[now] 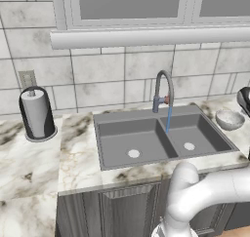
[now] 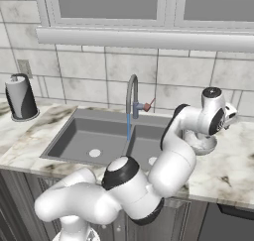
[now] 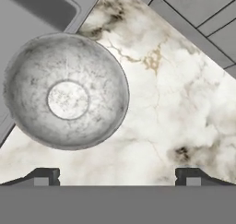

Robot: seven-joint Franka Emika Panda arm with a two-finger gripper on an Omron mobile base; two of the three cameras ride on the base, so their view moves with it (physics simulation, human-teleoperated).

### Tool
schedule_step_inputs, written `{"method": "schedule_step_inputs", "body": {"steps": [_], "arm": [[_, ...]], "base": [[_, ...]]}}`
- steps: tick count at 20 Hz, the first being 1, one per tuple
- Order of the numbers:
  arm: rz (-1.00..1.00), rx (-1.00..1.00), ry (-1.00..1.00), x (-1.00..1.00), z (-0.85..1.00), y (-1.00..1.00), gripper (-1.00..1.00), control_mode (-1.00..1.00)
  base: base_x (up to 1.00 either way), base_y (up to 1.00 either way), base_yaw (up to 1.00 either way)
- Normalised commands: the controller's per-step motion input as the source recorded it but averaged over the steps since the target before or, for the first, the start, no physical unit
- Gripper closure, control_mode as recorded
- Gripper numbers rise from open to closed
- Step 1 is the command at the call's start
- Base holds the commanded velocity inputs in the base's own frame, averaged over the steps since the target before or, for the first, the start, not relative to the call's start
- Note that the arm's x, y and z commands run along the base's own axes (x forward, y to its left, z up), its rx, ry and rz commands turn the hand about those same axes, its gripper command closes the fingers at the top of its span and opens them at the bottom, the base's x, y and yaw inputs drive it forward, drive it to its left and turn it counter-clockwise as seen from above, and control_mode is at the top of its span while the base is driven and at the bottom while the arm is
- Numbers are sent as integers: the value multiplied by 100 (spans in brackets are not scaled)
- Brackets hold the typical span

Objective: Rinse each bowl for a few seconds and place them down in the sink or on the counter.

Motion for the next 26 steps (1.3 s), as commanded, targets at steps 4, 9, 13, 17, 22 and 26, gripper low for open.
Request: {"method": "schedule_step_inputs", "body": {"steps": [4, 9, 13, 17, 22, 26], "arm": [[-8, -2, 0, -29, 8, -25, -100, -100], [-7, -2, 0, -38, 8, -19, -100, -100], [-7, -2, 0, -39, 4, -14, -100, -100], [-7, -2, 0, -44, -1, -9, -100, -100], [-5, -3, 0, -34, -5, -25, -100, -100], [-3, -3, 0, -21, -7, -20, -100, -100]], "base": [[0, 0, 0], [0, 0, 0], [0, 0, 0], [0, 0, 0], [0, 0, 0], [0, 0, 0]]}}
